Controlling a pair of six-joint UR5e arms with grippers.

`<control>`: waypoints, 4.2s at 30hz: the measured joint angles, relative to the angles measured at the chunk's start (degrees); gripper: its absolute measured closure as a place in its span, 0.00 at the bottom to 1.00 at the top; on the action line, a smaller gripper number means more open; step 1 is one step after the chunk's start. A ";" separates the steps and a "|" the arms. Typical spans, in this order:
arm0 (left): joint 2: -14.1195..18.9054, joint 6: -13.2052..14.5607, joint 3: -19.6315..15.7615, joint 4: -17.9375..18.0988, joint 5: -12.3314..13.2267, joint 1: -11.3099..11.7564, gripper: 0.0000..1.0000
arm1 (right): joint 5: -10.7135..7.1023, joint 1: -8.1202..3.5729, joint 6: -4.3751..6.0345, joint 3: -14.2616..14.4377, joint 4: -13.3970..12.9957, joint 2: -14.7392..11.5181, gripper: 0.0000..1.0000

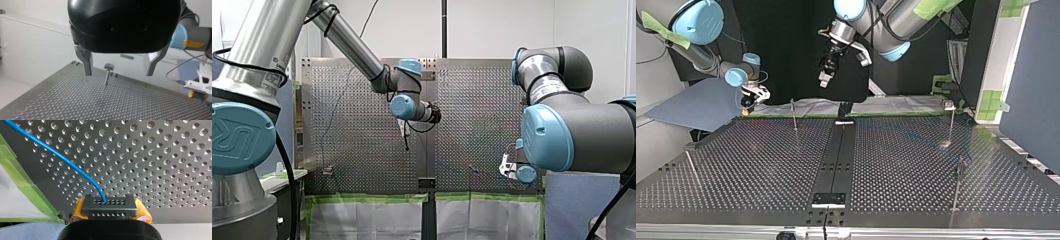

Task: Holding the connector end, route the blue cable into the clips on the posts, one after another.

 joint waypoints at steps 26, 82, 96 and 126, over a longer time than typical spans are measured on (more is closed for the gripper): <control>8.49 -1.12 -12.46 12.18 -6.11 3.25 0.00 | 0.00 -0.47 -1.42 -1.16 1.16 0.00 1.00; 8.37 -0.56 -17.68 16.04 -2.85 7.28 0.00 | 0.00 -0.35 -1.58 -1.19 1.62 0.00 1.00; 8.36 -0.56 -17.68 16.05 -2.85 7.28 0.00 | 0.00 -0.35 -1.58 -1.18 1.62 0.00 1.00; 8.36 -0.56 -17.68 16.04 -2.85 7.28 0.00 | 0.00 -0.35 -1.58 -1.19 1.62 0.00 1.00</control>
